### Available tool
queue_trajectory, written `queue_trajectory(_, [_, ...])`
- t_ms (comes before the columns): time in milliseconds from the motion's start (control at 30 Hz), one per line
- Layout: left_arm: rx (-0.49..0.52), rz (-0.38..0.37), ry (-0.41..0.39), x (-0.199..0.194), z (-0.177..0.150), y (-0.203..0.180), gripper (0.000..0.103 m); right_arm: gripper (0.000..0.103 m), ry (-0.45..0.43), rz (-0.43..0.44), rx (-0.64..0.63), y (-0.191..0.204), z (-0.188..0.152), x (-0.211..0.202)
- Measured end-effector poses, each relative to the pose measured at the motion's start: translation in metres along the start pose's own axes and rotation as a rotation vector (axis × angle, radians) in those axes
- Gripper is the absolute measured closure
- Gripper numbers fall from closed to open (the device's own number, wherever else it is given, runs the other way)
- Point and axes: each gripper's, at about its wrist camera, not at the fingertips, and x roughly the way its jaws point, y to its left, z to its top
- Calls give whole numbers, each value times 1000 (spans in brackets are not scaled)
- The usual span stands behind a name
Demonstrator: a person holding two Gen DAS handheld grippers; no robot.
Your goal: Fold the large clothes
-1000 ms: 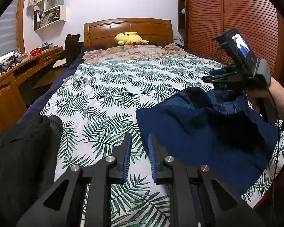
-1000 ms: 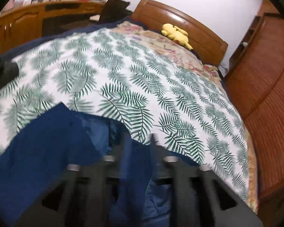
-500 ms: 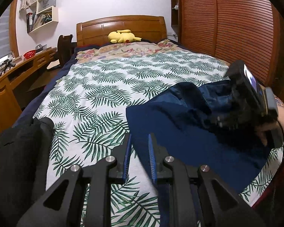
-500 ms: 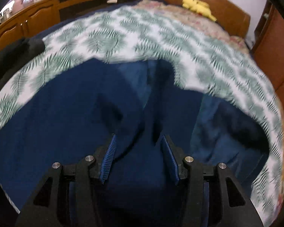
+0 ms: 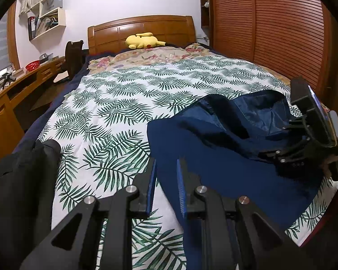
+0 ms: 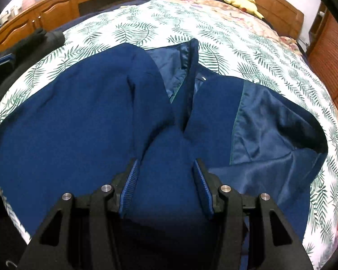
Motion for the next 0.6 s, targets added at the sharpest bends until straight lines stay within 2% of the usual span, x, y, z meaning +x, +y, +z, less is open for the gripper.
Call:
queue_trajectory(100, [-2,-1,-4,-1,0,0,88,60,1,5,-13,-1,-5,-6])
queue_trajectory(233, [0,-3,-6,-2,0,-1,88,87,13,6,-47,1,-6,-7])
queue_trajectory(333, [2,-3,-5,-3,0,-1,88,98,7,-10,-79,2,-2,-8])
queue_trajectory(467, [-6,-21,-9,-4,0,-2,88,100,-81,-129,-104,-7,18,-20])
queue_trajectory(600, [-9,-37,-11,-5,-1,-7,88,101,-257,-247,-65,-34,60,-47])
